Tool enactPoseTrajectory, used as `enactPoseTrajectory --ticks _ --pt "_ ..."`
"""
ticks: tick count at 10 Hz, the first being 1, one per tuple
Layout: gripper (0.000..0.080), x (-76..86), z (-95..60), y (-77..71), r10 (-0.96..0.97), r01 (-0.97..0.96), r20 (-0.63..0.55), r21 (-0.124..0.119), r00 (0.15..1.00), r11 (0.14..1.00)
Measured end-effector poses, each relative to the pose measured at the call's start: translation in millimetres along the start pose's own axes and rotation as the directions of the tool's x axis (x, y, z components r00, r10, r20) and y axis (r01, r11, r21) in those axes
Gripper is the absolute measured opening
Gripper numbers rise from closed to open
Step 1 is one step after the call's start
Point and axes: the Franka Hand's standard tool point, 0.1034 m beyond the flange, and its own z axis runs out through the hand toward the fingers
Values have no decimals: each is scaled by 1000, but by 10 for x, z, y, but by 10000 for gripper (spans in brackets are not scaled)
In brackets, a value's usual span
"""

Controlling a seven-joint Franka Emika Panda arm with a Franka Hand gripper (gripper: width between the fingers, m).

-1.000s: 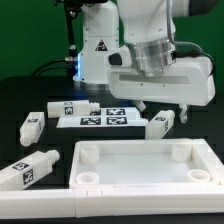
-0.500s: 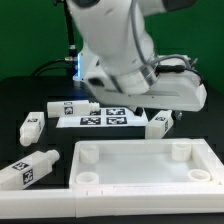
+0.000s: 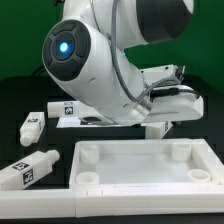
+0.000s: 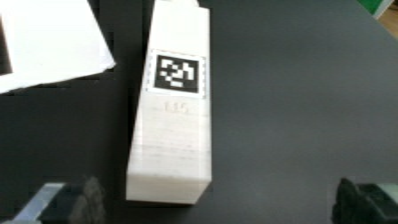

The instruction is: Assemble desk

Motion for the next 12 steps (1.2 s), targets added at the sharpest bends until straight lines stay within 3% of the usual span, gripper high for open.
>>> enactPoseTrajectory --ticks 3,6,7,8,10,11,12 --pt "649 -5 102 103 149 -150 92 4 985 989" --pt "649 -1 112 103 147 -148 91 3 985 989" --pt "649 -12 138 109 169 -171 107 16 980 985" --pt "649 -12 221 161 220 -230 158 48 963 972" --pt "649 -26 373 211 238 -252 192 54 952 966" --pt "649 -59 429 207 246 -268 213 77 946 960" --pt "649 -66 439 206 242 -263 214 74 946 962"
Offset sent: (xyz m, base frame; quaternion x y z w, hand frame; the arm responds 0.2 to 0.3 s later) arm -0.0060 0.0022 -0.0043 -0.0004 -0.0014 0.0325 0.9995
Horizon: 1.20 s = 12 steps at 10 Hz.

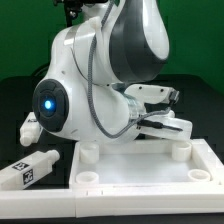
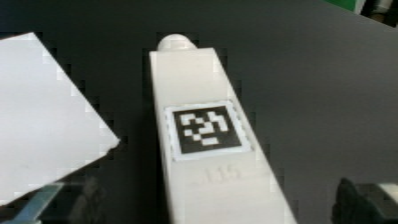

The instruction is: Assemble desk

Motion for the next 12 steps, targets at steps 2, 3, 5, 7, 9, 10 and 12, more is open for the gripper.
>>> enactPoseTrajectory --ticks 2,3,5,7,9,10,12 --pt "649 0 -1 0 0 0 0 0 1000 1000" --pt "527 0 -1 0 0 0 0 0 1000 1000" --pt "282 -1 -1 0 0 0 0 0 1000 1000" --pt "284 -10 -30 -24 -5 5 -20 1 1000 1000" --pt "284 -305 -363 -113 -40 40 -33 16 999 999" --pt "284 -484 -639 -236 -74 77 -113 25 991 997" --pt "284 -548 -774 -356 -127 133 -302 -3 945 991"
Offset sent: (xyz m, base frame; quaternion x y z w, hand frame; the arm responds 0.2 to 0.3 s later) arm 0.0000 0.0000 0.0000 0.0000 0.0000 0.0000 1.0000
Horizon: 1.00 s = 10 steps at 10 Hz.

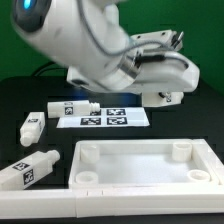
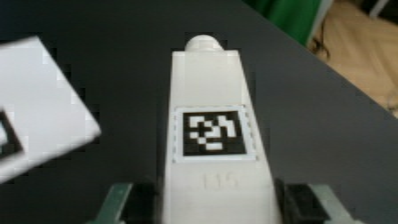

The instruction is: Assemble desk

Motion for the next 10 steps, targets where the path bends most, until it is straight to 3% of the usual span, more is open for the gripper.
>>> enactPoseTrajectory --ticks 1,2,3,4,5,6,7,10 --pt "284 1 25 18 5 -5 -33 -1 999 1000" --pt "284 66 -20 -20 -1 2 -124 6 992 1000" --pt "284 24 -79 -58 -18 19 -188 3 982 1000" --pt "284 -61 -324 -146 -66 64 -222 -20 973 998" --pt "284 -36 -655 -344 -153 134 -321 -79 935 988" --pt "284 -25 -782 -592 -238 201 -410 -132 880 971" --pt "284 -60 -651 -675 -265 221 -459 -147 848 964" --pt "284 -12 -665 -701 -276 235 -638 -151 719 960"
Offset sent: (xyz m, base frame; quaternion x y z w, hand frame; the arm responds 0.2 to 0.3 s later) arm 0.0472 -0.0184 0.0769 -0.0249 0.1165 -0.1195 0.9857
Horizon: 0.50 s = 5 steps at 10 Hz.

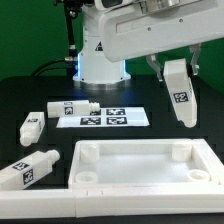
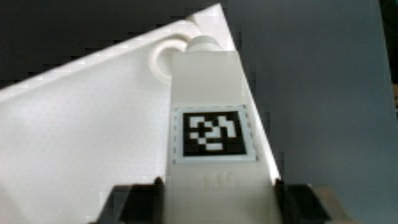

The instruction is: Assemble desk

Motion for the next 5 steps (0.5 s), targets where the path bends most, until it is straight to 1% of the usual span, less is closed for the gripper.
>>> enactPoseTrajectory --ticks 1,2,3,4,5 --pt "284 100 -29 26 -108 106 -42 -42 993 993" --pt "284 260 -112 -20 -174 167 -123 -62 977 984" --pt "284 403 -177 -78 -285 272 -201 -94 937 958" --pt "284 409 -155 -196 -358 335 -261 -132 897 933" --pt "284 365 -118 -229 -357 334 -300 -125 885 934"
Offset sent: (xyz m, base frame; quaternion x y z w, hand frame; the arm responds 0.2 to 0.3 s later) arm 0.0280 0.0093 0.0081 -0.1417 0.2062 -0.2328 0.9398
